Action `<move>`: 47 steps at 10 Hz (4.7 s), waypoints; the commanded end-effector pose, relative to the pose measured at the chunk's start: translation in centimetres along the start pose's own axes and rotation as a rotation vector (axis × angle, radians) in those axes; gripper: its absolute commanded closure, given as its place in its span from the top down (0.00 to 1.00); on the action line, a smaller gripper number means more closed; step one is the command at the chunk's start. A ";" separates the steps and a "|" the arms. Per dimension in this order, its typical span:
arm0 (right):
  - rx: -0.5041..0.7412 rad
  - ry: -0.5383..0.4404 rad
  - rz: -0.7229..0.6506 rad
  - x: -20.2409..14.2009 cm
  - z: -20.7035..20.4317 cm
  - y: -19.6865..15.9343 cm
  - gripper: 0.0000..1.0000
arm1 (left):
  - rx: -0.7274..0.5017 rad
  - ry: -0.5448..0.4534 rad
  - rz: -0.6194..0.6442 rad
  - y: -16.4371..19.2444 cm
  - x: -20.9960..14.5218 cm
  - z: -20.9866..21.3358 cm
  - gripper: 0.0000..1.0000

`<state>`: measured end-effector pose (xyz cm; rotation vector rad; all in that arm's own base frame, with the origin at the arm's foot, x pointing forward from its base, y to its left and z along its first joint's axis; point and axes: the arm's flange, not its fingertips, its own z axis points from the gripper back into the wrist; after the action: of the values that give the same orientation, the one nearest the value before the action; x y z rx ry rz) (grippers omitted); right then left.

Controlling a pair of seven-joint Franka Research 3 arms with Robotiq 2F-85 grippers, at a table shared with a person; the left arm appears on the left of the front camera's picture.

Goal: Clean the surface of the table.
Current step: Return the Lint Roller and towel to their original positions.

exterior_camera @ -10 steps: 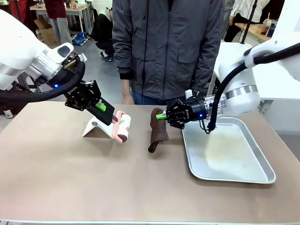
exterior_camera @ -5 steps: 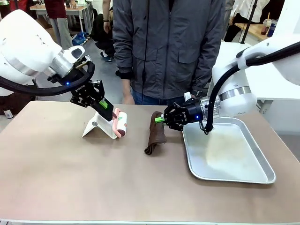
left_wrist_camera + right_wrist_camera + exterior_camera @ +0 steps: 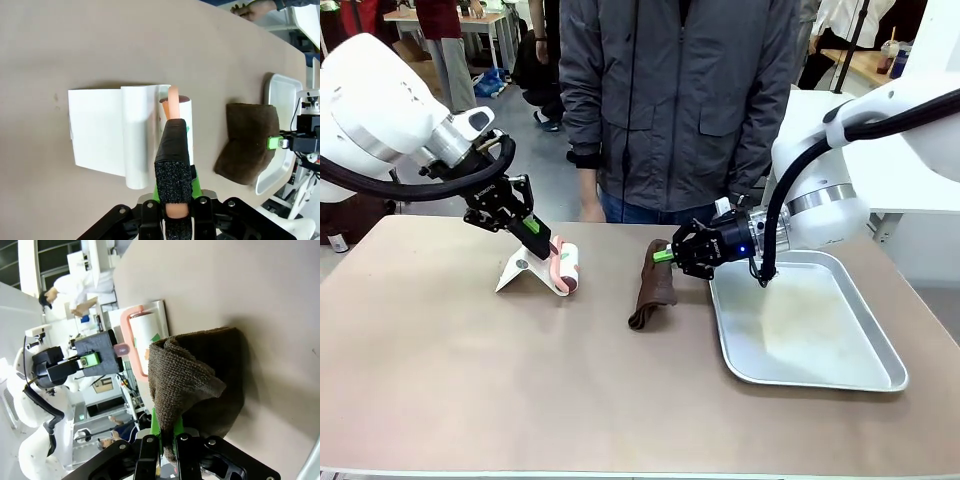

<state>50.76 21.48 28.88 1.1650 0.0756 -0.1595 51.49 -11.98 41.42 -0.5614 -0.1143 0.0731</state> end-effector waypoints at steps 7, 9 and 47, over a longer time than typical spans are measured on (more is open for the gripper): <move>-0.024 0.009 -0.033 0.2 -0.2 0.3 0.10 | 0.006 0.004 -0.063 0.7 1.1 0.0 0.22; -0.016 0.009 -0.037 0.2 -0.2 0.1 0.10 | 0.013 0.013 -0.082 1.3 1.3 0.1 0.22; 0.312 -0.050 0.042 -18.9 23.9 -1.8 1.00 | -0.861 -0.023 -0.087 16.1 -19.8 11.0 1.00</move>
<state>35.83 -0.71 42.36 1.4552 0.0109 -0.1997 32.81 6.99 41.63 -1.3324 -0.1617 -0.0205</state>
